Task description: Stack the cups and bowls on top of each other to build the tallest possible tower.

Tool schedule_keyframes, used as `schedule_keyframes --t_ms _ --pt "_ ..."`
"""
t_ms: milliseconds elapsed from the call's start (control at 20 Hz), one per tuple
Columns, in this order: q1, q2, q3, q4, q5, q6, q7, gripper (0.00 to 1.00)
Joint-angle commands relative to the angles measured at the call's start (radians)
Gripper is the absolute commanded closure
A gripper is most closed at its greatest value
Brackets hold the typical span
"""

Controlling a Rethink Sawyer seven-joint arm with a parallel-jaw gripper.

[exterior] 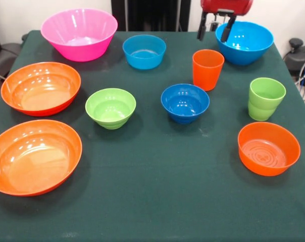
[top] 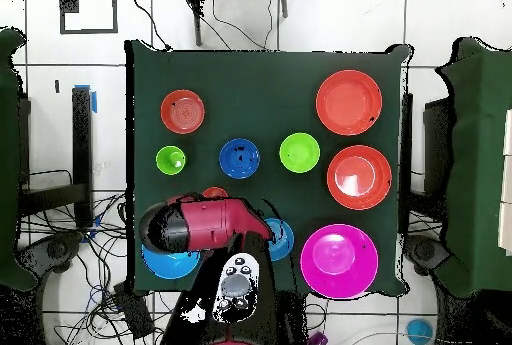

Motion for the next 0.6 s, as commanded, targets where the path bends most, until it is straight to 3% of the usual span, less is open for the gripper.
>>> schedule_keyframes --t_ms 50,600 --pt "-0.012 0.000 0.097 0.054 -0.008 -0.068 0.106 0.00" --pt "0.004 0.003 0.099 0.063 -0.002 -0.086 0.121 0.00"
